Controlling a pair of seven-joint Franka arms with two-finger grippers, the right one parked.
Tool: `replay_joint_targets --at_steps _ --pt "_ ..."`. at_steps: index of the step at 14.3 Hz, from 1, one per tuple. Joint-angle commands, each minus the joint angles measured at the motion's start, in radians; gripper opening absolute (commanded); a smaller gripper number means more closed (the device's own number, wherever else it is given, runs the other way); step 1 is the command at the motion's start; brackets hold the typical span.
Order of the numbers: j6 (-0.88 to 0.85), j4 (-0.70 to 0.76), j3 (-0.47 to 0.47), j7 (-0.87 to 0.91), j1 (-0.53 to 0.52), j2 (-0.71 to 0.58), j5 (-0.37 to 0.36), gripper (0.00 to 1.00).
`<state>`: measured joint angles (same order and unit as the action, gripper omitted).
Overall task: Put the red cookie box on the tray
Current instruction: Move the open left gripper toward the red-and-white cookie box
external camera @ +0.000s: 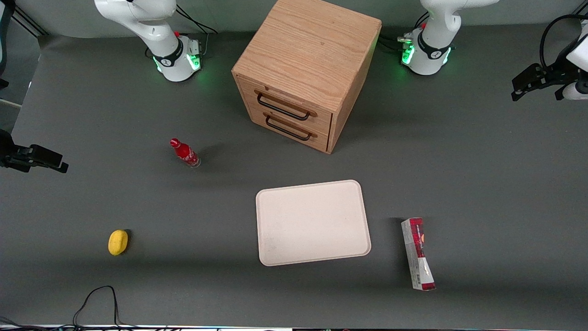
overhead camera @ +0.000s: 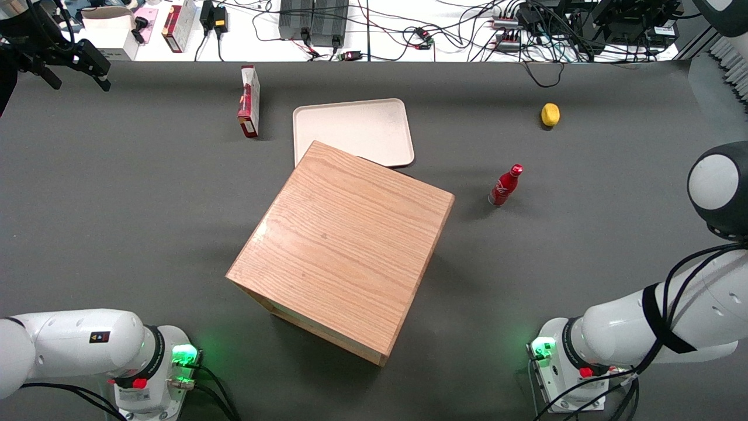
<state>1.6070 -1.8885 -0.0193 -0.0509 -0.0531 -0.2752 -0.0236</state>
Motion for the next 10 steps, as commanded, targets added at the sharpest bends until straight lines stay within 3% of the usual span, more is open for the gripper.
replay_joint_targets --at_steps 1,7,10 --pt "-0.025 0.006 0.012 -0.014 0.009 -0.015 0.025 1.0" --pt "0.02 0.018 0.021 -0.056 0.012 0.072 0.01 1.0" --pt "-0.033 0.278 0.025 -0.035 0.059 0.288 0.014 1.0"
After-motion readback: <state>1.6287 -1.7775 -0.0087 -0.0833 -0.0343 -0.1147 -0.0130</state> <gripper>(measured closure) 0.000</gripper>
